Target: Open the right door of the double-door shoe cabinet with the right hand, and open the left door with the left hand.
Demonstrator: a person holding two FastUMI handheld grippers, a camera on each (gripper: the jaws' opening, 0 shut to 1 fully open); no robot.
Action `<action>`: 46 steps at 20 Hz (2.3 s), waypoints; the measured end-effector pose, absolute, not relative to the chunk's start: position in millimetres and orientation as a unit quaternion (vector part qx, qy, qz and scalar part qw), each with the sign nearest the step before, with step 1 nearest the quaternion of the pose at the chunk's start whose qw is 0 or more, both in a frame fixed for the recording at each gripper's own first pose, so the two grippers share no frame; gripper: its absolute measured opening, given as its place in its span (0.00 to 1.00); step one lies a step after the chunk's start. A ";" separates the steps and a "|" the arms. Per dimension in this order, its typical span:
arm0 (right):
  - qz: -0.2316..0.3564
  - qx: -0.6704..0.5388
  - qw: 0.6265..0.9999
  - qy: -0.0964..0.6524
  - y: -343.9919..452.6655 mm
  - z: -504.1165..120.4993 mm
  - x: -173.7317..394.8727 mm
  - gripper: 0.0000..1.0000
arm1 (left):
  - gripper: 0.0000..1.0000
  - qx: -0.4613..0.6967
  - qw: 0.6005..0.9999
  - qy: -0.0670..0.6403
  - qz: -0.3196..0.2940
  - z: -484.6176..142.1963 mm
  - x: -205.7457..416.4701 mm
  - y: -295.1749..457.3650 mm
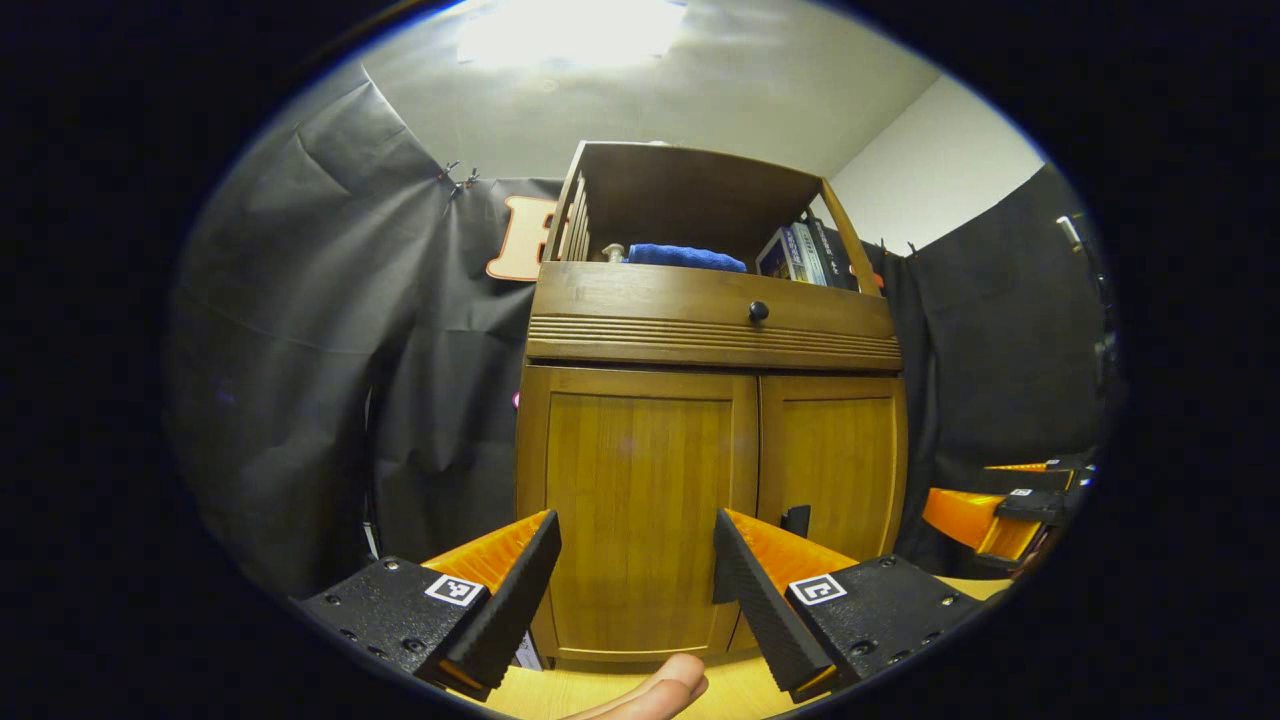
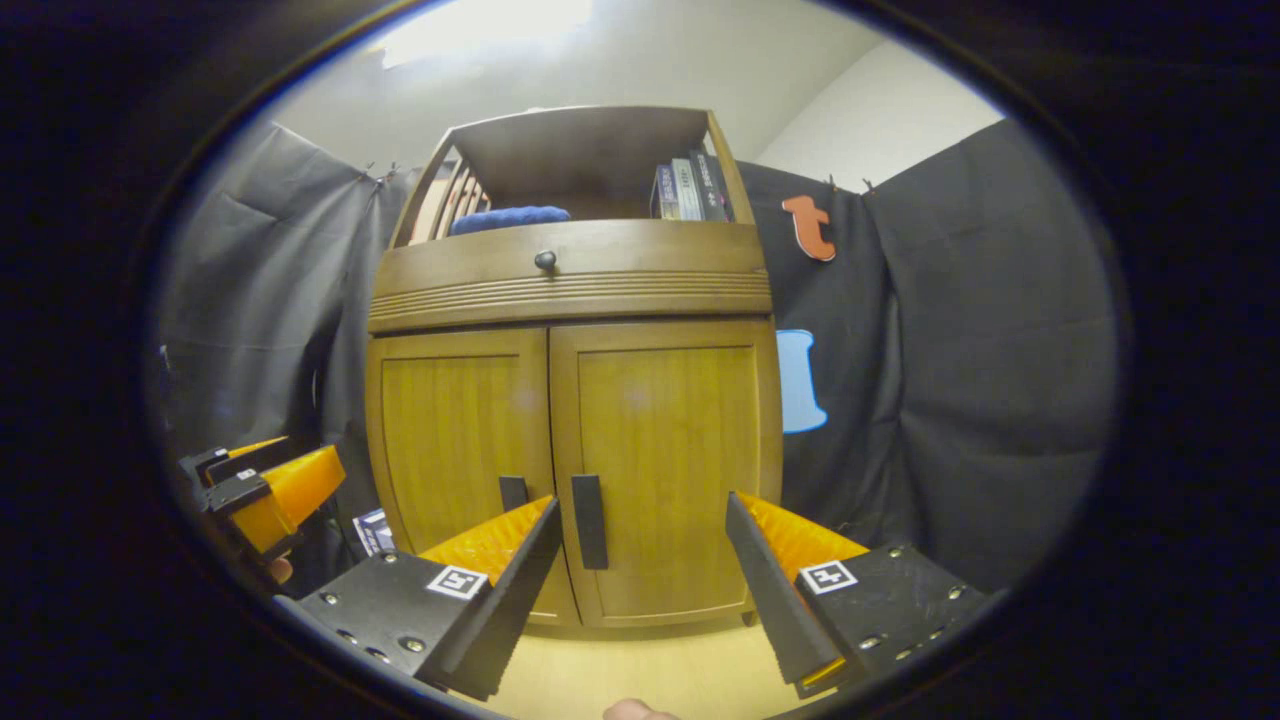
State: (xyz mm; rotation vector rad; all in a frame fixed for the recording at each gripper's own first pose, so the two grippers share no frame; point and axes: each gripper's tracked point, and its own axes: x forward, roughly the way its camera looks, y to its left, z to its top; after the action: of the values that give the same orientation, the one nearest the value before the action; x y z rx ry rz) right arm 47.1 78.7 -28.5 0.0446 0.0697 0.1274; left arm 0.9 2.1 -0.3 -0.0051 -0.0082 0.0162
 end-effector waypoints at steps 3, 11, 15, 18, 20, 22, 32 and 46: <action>0.086 0.016 0.995 0.048 103.0 -41.7 78.0 0.96 | 0.92 -0.001 1.000 0.002 0.007 -2.7 0.8 3.2; 0.106 0.023 0.990 0.091 152.6 -91.9 148.1 0.96 | 0.95 -0.004 1.000 0.014 -0.002 -7.7 5.6 5.4; 0.102 -0.003 0.989 0.105 158.4 -116.3 173.1 0.98 | 0.92 -0.008 1.000 0.023 -0.015 -8.8 4.0 5.6; 0.092 0.006 0.990 0.111 162.1 -126.5 183.0 0.98 | 0.92 -0.007 1.000 0.019 -0.013 -6.4 3.6 7.3; 0.095 0.013 0.989 0.111 166.4 -128.0 188.1 0.98 | 0.92 -0.010 1.000 0.017 -0.007 -5.7 3.9 5.5; 0.089 0.010 0.990 0.106 167.9 -129.3 194.3 0.98 | 0.92 -0.011 1.000 0.020 -0.008 -6.5 4.3 7.0; 0.118 0.019 0.985 0.126 169.8 -146.9 204.9 0.25 | 0.92 -0.027 0.999 0.017 0.029 -6.0 5.6 29.0; 0.201 0.047 0.968 0.145 127.8 -131.7 127.3 0.25 | 0.95 -0.044 0.998 0.035 0.017 -11.0 9.3 20.2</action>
State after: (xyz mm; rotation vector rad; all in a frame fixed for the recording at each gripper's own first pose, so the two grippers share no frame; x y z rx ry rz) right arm 127.3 127.8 -131.7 0.0950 0.2938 0.4061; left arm 9.3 20.2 -11.0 -0.0882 0.0708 0.0332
